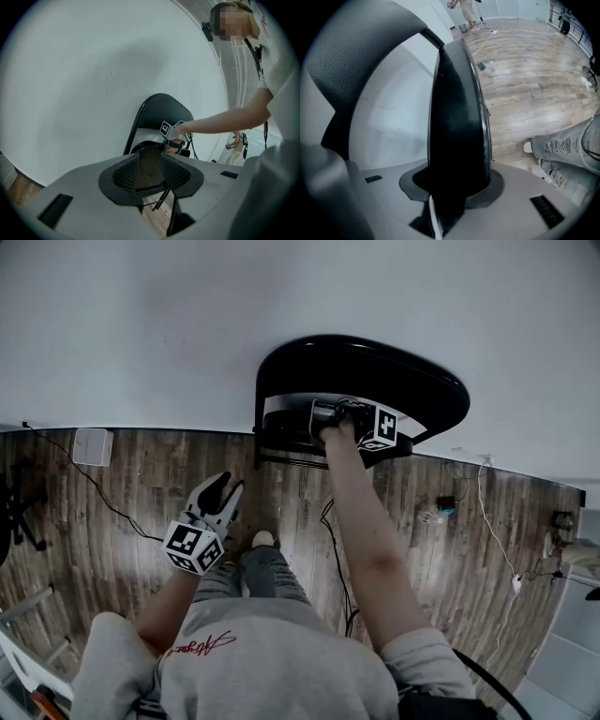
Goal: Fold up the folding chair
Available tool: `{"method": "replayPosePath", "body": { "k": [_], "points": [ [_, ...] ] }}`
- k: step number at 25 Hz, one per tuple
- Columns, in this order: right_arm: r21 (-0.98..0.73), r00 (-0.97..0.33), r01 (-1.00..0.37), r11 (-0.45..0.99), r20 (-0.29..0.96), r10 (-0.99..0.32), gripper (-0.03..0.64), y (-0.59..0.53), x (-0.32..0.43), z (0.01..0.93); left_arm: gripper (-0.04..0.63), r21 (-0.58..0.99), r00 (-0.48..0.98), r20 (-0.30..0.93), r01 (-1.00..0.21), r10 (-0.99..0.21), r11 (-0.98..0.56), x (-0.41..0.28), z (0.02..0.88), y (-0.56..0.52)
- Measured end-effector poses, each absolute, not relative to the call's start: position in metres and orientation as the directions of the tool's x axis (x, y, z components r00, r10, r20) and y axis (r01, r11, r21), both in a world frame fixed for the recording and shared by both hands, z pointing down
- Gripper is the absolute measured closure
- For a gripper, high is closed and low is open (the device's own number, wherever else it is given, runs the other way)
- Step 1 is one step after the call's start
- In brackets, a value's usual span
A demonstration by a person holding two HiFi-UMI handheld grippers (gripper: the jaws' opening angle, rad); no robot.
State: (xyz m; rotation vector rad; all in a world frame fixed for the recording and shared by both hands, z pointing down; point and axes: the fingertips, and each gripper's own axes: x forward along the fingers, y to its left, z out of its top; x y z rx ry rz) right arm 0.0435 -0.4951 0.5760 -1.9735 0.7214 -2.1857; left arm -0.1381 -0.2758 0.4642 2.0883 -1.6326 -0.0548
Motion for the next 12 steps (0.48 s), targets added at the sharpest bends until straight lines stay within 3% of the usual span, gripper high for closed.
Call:
{"method": "replayPosePath", "body": {
  "k": [12],
  "points": [
    [-0.462,-0.168,-0.270,-0.845,0.887,-0.431,0.471,-0.498,0.043,0.573,0.443,0.460,0.245,0.266,-0.882,-0.933,-0.100,-0.141,0.460,-0.254]
  ]
}}
